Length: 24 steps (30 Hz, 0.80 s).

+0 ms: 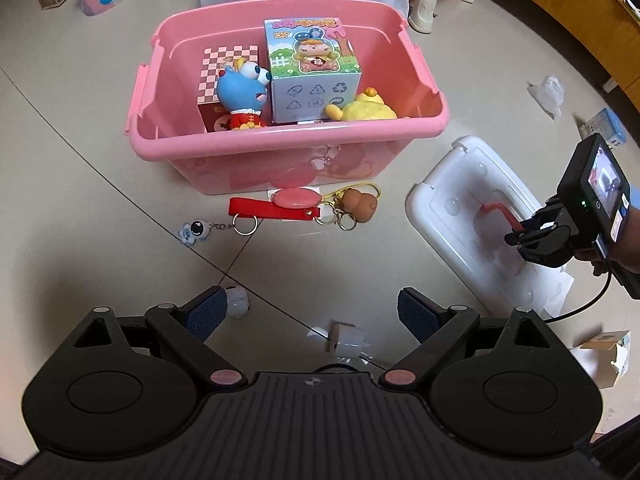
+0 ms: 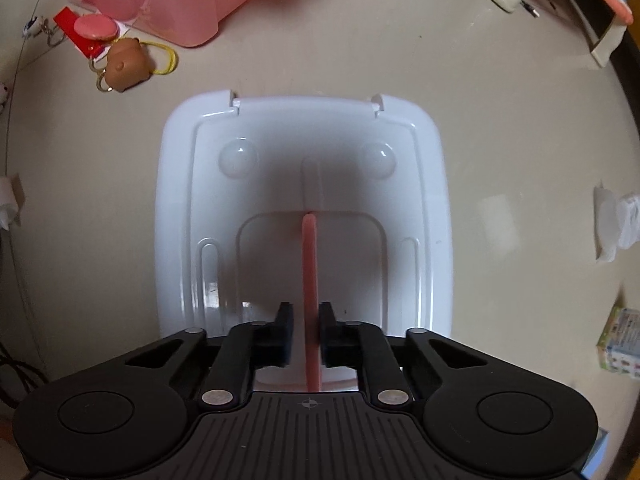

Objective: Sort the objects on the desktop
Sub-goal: 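Close the right gripper on the lid's pink handle, then lift the white lid and carry it over the pink bin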

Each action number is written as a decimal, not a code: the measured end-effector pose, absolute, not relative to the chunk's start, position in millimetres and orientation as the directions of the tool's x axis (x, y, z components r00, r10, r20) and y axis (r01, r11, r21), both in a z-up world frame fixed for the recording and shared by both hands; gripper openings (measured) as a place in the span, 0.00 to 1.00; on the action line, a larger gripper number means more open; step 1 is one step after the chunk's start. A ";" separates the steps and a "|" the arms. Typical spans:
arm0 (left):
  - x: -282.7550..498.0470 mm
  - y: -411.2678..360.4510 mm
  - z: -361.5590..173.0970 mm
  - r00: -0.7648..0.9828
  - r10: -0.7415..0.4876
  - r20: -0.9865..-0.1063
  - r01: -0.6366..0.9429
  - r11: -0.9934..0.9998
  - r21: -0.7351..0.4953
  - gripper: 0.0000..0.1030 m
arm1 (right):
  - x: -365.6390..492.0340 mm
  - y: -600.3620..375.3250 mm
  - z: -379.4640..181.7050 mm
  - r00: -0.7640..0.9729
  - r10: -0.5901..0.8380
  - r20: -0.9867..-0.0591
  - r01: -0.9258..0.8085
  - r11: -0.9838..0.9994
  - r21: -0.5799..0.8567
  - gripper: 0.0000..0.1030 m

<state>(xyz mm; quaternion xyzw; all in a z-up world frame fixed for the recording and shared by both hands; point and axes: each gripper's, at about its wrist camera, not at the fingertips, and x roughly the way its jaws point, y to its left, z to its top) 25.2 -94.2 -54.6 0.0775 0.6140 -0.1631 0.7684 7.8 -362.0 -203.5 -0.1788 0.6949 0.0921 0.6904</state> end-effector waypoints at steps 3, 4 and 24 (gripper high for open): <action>25.1 -94.4 -54.6 0.192 -0.157 -0.969 0.345 0.935 -0.083 0.92 | 7.3 -361.8 -202.5 0.012 -0.115 -0.993 -0.374 0.921 -0.111 0.06; 25.1 -94.5 -54.2 0.191 -0.159 -0.969 0.345 0.935 -0.085 0.92 | 7.1 -361.8 -202.2 0.010 -0.113 -0.994 -0.373 0.921 -0.108 0.06; 17.6 -96.1 -23.4 0.207 -0.254 -0.945 0.337 0.925 -0.175 0.92 | -31.0 -349.3 -121.4 0.085 -0.183 -0.980 -0.480 0.854 -0.201 0.05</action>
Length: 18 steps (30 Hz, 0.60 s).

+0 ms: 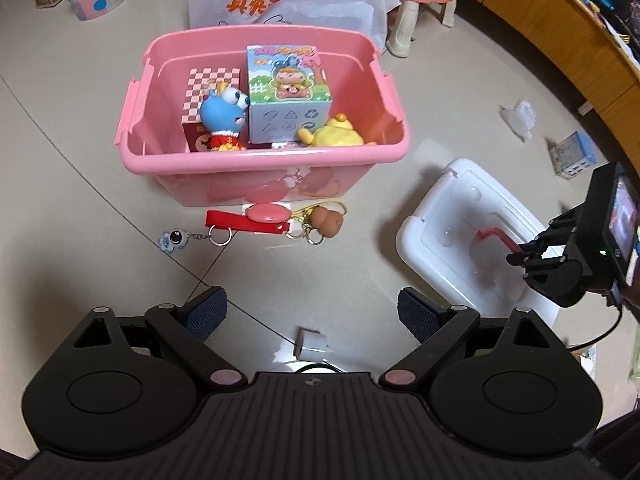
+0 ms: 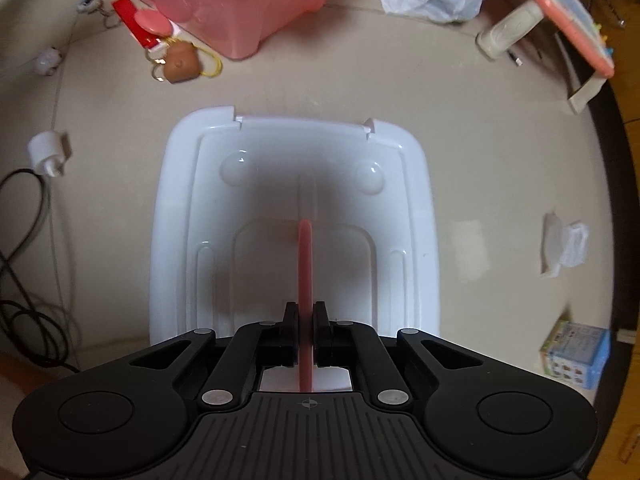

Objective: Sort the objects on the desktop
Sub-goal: 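Lift the white lid and carry it over the pink bin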

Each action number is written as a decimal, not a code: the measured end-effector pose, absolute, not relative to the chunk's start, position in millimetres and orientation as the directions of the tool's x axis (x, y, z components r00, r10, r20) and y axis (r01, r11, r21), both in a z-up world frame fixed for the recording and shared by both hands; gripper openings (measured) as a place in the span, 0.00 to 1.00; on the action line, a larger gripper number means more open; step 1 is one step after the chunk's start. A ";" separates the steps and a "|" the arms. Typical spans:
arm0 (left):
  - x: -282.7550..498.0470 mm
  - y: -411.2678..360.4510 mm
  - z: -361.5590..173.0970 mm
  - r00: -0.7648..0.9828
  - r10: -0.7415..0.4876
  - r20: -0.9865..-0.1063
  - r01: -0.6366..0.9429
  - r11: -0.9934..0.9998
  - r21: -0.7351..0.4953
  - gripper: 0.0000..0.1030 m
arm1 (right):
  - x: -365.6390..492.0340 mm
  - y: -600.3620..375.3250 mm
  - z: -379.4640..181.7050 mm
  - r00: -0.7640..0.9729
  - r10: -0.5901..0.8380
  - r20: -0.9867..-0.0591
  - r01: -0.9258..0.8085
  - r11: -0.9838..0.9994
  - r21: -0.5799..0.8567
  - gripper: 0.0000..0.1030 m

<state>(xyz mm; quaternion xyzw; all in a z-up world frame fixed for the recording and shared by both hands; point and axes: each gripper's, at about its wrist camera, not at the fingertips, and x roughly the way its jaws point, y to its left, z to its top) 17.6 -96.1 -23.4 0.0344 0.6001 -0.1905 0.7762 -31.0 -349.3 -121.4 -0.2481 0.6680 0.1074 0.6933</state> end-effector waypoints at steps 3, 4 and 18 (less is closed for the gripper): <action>15.3 -97.7 -17.8 0.213 -0.260 -0.942 0.352 0.920 -0.175 0.92 | -34.9 -344.3 -99.0 0.111 -0.184 -0.977 -0.497 0.841 -0.215 0.05; 14.9 -97.8 -16.8 0.211 -0.264 -0.941 0.353 0.918 -0.179 0.92 | -36.1 -342.2 -92.2 0.119 -0.185 -0.975 -0.503 0.836 -0.220 0.05; 9.7 -79.2 -4.1 0.190 -0.296 -0.936 0.321 0.920 -0.225 0.92 | -60.9 -297.7 -20.6 0.234 -0.204 -0.950 -0.614 0.727 -0.308 0.05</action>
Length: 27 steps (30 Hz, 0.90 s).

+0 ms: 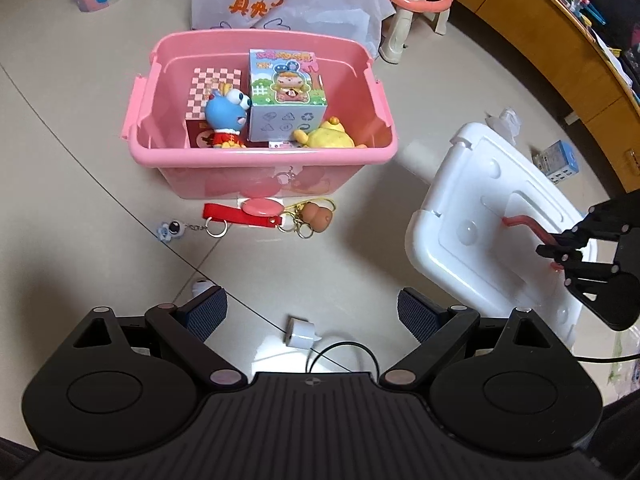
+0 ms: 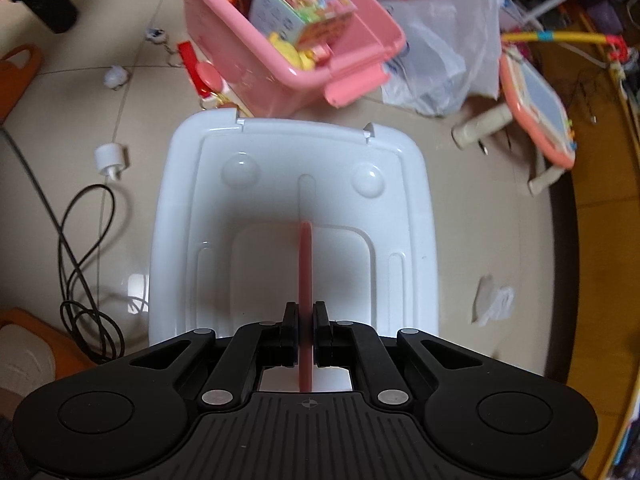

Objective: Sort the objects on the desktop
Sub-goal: 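Lift the white lid and carry it over the pink bin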

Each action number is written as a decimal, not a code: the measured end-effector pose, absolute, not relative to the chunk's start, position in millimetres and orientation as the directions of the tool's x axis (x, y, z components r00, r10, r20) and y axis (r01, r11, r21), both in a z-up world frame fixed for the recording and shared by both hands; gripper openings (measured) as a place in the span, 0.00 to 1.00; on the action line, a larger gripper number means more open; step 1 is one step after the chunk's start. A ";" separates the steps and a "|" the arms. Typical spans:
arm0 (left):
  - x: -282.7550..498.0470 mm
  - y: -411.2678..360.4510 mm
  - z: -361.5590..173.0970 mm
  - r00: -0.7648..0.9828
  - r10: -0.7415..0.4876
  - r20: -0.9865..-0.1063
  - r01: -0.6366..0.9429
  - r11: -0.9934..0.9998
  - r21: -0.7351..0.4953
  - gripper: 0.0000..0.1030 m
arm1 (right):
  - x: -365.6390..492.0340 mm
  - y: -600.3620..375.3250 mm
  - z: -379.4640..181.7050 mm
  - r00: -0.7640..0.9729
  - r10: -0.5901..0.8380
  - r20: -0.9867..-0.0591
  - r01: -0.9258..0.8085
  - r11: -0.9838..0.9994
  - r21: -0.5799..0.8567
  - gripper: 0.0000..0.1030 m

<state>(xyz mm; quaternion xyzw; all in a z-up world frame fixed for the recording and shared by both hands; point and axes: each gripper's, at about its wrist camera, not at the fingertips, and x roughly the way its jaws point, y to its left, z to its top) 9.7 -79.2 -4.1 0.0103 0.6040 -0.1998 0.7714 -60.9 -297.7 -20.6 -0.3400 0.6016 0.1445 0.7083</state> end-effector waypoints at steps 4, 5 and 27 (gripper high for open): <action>7.9 -74.9 2.1 0.203 -0.298 -0.933 0.333 0.917 -0.221 0.92 | -62.9 -279.1 -8.5 0.254 -0.195 -0.947 -0.655 0.686 -0.317 0.05; 7.9 -73.5 3.5 0.205 -0.299 -0.932 0.333 0.917 -0.220 0.92 | -61.7 -274.9 -6.1 0.261 -0.191 -0.946 -0.664 0.676 -0.320 0.05; 29.2 -38.8 7.7 0.270 -0.268 -0.925 0.256 0.946 -0.199 0.92 | 16.5 -179.8 16.2 0.392 -0.083 -0.916 -0.795 0.470 -0.383 0.06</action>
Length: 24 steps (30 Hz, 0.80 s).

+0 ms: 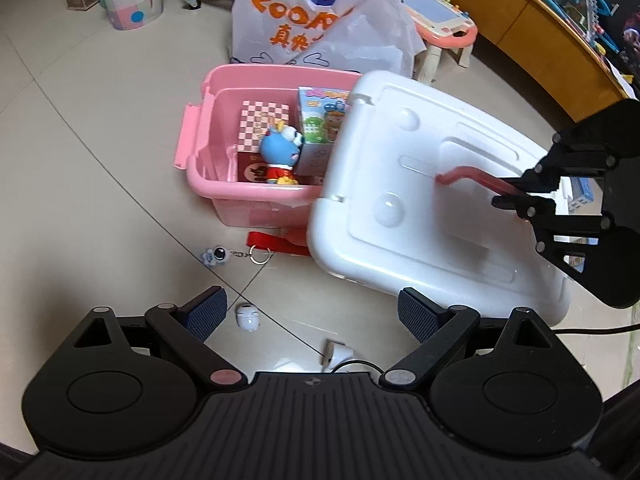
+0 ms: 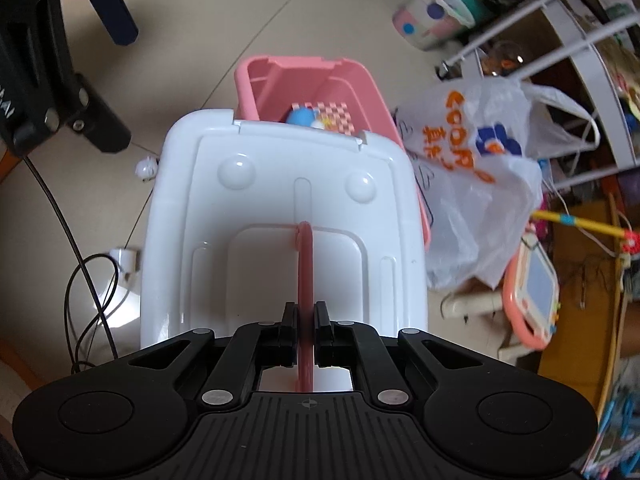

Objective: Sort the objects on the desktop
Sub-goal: 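Lift the white lid and carry it over the pink bin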

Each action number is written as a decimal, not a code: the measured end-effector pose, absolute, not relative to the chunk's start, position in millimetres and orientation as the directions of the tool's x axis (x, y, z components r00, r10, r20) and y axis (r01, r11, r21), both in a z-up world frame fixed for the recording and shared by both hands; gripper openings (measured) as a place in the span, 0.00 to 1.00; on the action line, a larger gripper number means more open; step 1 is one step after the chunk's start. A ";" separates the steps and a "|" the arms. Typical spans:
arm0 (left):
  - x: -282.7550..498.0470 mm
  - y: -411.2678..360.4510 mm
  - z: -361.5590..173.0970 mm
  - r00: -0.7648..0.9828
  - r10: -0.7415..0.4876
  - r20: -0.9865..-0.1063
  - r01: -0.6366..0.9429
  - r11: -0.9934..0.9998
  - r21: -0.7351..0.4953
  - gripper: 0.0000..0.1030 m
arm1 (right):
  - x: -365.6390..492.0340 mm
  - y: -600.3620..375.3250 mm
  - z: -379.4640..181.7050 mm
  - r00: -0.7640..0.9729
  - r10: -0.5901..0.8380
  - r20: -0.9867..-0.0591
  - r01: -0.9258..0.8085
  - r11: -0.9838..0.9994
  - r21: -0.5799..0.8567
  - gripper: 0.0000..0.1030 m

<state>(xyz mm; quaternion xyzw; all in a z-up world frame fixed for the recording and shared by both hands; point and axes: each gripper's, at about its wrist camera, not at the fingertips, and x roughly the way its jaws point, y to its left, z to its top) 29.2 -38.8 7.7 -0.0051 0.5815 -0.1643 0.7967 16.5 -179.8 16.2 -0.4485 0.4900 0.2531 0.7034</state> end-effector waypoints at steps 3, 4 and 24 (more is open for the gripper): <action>36.9 -28.5 4.6 0.274 -0.252 -0.928 0.206 0.958 -0.199 0.92 | 27.0 -169.7 12.1 0.385 -0.078 -0.920 -0.818 0.433 -0.379 0.06; 39.6 -24.6 3.6 0.278 -0.244 -0.929 0.184 0.963 -0.198 0.92 | 31.9 -166.2 10.6 0.386 -0.076 -0.919 -0.823 0.421 -0.381 0.06; 56.8 -14.5 -9.9 0.275 -0.192 -0.942 0.109 0.980 -0.168 0.92 | 99.4 -142.6 -11.8 0.436 -0.087 -0.896 -0.834 0.335 -0.439 0.06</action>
